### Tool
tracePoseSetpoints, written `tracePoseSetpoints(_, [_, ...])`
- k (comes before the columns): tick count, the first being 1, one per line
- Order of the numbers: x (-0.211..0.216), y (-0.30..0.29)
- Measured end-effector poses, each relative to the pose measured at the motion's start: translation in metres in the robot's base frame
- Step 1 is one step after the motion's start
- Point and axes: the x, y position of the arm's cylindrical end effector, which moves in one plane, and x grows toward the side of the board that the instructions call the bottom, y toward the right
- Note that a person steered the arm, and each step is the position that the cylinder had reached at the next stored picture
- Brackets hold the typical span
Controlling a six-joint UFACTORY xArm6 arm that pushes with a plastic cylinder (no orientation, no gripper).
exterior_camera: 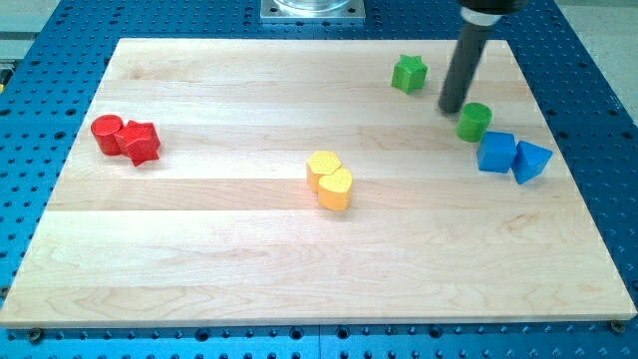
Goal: Move the green circle to the top of the blue triangle
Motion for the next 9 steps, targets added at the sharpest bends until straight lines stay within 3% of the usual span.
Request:
tracePoseSetpoints(1, [0.036, -0.036])
tracePoseSetpoints(2, [0.039, -0.01])
tracePoseSetpoints(3, [0.015, 0.037])
tracePoseSetpoints(6, [0.015, 0.046])
tracePoseSetpoints(9, [0.042, 0.087])
